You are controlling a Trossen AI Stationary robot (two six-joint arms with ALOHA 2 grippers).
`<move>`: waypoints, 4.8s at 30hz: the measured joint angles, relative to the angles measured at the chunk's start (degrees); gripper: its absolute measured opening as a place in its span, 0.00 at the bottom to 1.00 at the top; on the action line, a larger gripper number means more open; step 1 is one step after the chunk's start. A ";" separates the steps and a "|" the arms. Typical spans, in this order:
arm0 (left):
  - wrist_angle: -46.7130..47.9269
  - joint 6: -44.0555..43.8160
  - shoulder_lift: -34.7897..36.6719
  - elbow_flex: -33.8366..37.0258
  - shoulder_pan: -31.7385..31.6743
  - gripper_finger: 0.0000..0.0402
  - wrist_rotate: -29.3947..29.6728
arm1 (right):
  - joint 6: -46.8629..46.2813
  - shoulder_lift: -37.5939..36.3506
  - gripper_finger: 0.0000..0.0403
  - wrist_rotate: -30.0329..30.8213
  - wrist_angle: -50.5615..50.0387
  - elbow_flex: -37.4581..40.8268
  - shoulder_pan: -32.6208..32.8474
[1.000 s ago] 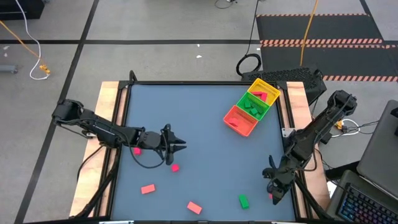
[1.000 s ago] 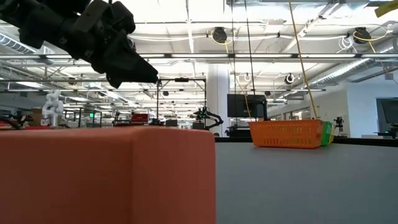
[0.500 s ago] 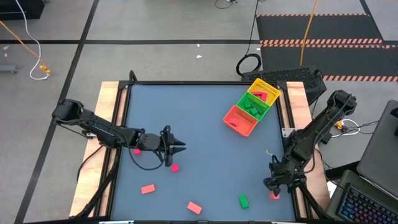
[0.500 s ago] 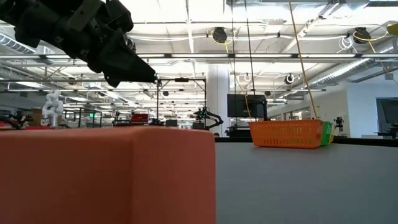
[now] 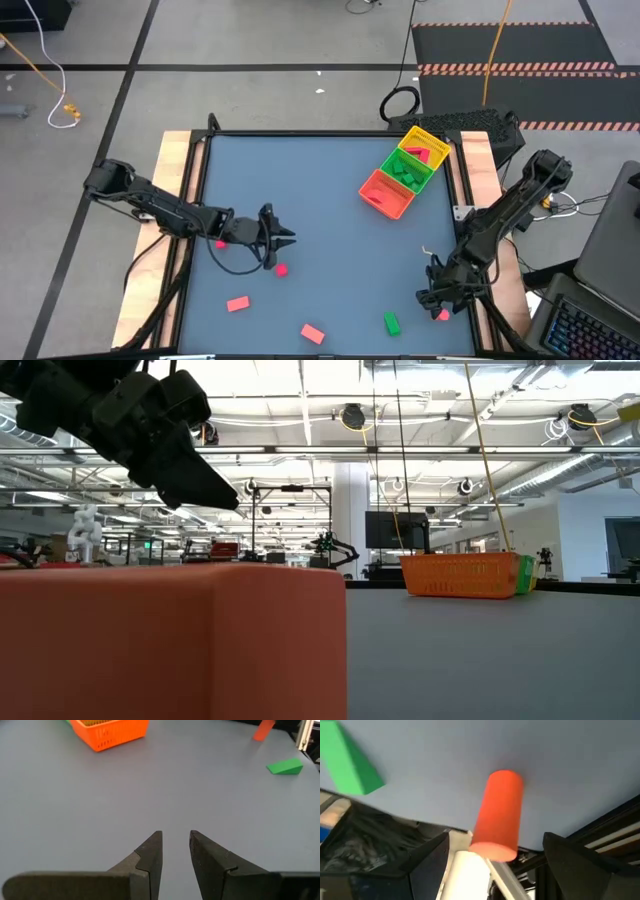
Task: Sort & place blocks by color
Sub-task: Put the orange block into the orange bin, then put the green block into the green bin
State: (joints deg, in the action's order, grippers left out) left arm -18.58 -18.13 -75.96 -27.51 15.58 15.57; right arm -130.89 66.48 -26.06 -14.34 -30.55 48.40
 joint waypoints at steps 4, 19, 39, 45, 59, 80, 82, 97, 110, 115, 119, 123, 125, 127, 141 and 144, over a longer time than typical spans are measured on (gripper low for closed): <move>-1.02 0.00 0.00 0.00 0.26 0.25 0.25 | 1.04 1.47 0.74 -1.34 -0.76 0.00 0.02; -1.19 0.42 0.00 0.00 0.54 0.25 1.18 | 1.27 1.66 0.36 -1.23 -0.56 0.00 0.02; -1.17 0.39 0.00 0.02 0.54 0.25 1.16 | 8.30 1.64 0.30 -0.71 0.21 0.00 -1.70; -1.17 0.39 0.00 0.02 0.54 0.25 1.46 | 16.69 1.39 0.30 5.26 5.55 0.04 -6.20; -1.17 1.08 0.00 0.04 0.54 0.25 1.52 | 65.77 -5.58 0.30 30.64 10.49 0.04 -28.58; 0.49 -6.99 -0.02 3.52 0.02 0.25 10.25 | 107.45 -8.51 0.30 46.89 3.98 3.16 -52.28; 0.47 -8.11 -0.02 3.67 -0.21 0.25 10.38 | 107.62 -8.53 0.33 47.01 5.27 4.15 -52.89; 0.34 -10.95 -0.02 3.67 0.29 0.25 10.40 | 111.38 -11.35 0.66 47.01 7.94 7.16 -53.75; -1.60 -12.20 -0.02 3.67 1.81 0.25 10.48 | 132.55 -14.06 0.66 28.99 45.83 6.64 -53.70; -3.02 -12.02 -0.02 3.67 2.70 0.25 10.54 | 133.66 -10.19 0.66 35.64 56.66 6.53 -53.66; -2.72 -12.02 -0.06 3.67 4.13 0.25 10.54 | 129.71 -7.81 0.66 36.76 35.81 0.93 -53.37; -2.60 -12.00 -0.66 3.67 4.93 0.25 10.55 | 127.31 -3.77 0.66 37.90 9.73 -12.83 -50.68; -3.08 -12.00 -1.27 3.67 5.13 0.25 10.62 | 127.07 -1.01 0.66 39.77 -2.01 -21.70 -48.70; -2.48 -11.63 -1.93 3.69 5.13 0.25 10.60 | 126.64 2.81 0.66 41.40 -13.72 -32.05 -46.45; -8.78 -12.81 -11.34 3.69 6.05 0.25 10.60 | 107.49 30.55 0.66 26.58 -50.30 -68.11 -28.43; -11.38 -12.63 -12.77 3.67 6.05 0.25 10.60 | 98.73 32.92 0.66 23.00 -50.07 -68.13 -24.44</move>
State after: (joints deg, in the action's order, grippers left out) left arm -29.96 -30.76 -88.74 -23.83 21.63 26.17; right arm -32.16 99.40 -3.07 -64.41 -98.67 23.96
